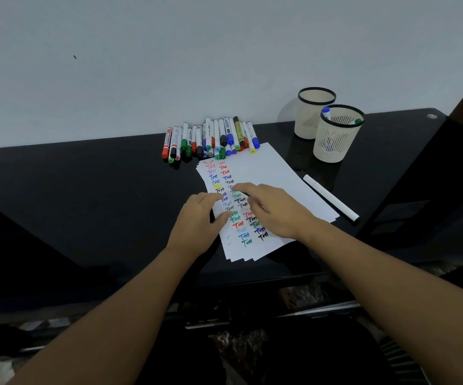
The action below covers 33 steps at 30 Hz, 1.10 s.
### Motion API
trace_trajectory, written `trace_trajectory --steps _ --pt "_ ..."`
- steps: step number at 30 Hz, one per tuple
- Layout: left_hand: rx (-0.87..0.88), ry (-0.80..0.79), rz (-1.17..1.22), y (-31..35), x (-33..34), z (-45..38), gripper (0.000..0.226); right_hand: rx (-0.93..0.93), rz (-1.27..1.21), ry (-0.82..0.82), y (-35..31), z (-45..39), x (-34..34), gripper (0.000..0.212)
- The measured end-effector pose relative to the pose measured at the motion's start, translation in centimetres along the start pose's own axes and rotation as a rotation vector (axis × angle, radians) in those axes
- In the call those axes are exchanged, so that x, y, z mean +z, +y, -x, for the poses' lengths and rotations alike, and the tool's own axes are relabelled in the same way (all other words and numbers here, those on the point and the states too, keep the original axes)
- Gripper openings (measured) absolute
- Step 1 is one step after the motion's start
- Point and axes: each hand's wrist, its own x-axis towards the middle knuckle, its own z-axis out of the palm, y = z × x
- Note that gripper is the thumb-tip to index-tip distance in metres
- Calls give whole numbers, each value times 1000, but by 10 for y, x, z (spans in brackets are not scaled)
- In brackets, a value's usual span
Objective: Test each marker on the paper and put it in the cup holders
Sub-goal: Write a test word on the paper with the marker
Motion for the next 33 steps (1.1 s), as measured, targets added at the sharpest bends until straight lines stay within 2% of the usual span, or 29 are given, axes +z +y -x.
trace_trajectory --steps 7,15,21,26,33 --pt "-19 -13 2 0 0 0 50 15 -57 71 -7 5 -4 37" --pt "-33 -17 9 -1 0 -1 48 92 -142 96 1 9 1 39" --pt "-31 -14 7 2 -1 0 47 72 -203 131 2 13 0 44" --pt "-28 -16 4 2 -2 0 46 67 -232 169 6 12 2 33" --pt "-25 -18 -2 2 -2 0 45 70 -245 181 2 12 2 30"
